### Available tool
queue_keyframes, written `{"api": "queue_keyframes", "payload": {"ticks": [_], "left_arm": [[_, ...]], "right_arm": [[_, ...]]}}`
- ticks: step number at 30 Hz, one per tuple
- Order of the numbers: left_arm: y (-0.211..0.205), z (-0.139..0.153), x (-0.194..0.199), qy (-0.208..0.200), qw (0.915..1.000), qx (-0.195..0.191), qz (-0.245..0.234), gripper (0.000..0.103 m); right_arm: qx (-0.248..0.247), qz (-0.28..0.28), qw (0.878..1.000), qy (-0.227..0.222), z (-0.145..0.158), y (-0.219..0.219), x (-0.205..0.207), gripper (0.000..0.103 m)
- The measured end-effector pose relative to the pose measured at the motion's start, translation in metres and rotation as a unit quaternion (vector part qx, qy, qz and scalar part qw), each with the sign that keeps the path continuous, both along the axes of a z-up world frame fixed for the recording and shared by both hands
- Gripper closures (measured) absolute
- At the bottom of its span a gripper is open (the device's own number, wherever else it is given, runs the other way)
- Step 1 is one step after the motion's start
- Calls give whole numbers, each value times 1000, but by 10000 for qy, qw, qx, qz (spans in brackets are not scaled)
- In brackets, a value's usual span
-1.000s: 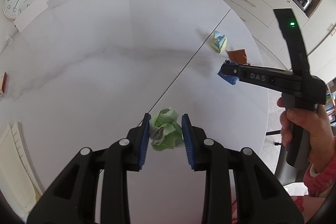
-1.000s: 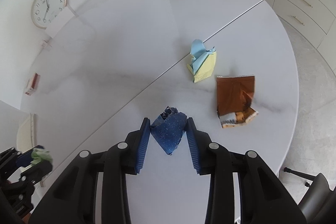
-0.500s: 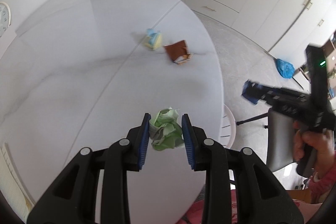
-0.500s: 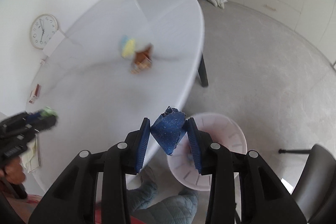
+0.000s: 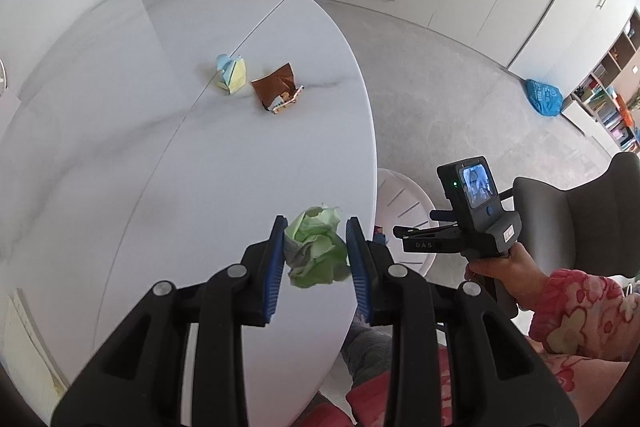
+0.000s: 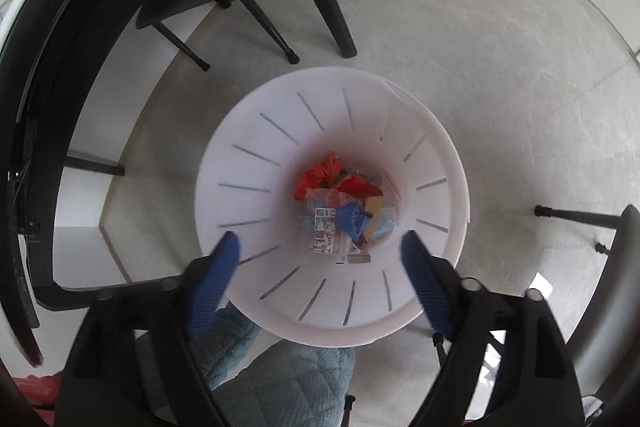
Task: Collect trash
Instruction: 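Carry the blue paper and green tissue over the white bin and open both tools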
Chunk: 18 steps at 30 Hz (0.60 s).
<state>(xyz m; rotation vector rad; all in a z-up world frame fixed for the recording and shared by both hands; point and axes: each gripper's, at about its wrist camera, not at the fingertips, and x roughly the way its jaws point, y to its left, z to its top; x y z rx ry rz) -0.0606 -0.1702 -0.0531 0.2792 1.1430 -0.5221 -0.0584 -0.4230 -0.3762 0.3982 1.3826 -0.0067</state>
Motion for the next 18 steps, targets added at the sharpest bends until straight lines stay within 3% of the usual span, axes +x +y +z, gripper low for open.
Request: {"api": "queue_keyframes", "payload": {"ticks": [6,10,14,18], "left_arm": [[-36,-2,-8,-70,9983,59,-567,73],[-72,-8,-17,-11,9943,-36,-1063,73],[-108,-34,-17,361,9904,-104,-1327,73],[-139,-73,-17,576,9871,192,-1480,73]], "right_arm": [[140,-670,9972,-311,38,-32,-24,7],[-48,-928,9933,-693,85,-57,-49,3],[-218,-1053,9894,-976,122,-77,-73,3],[-290,-1258,9857,-1083,145,-96,-92,3]]}}
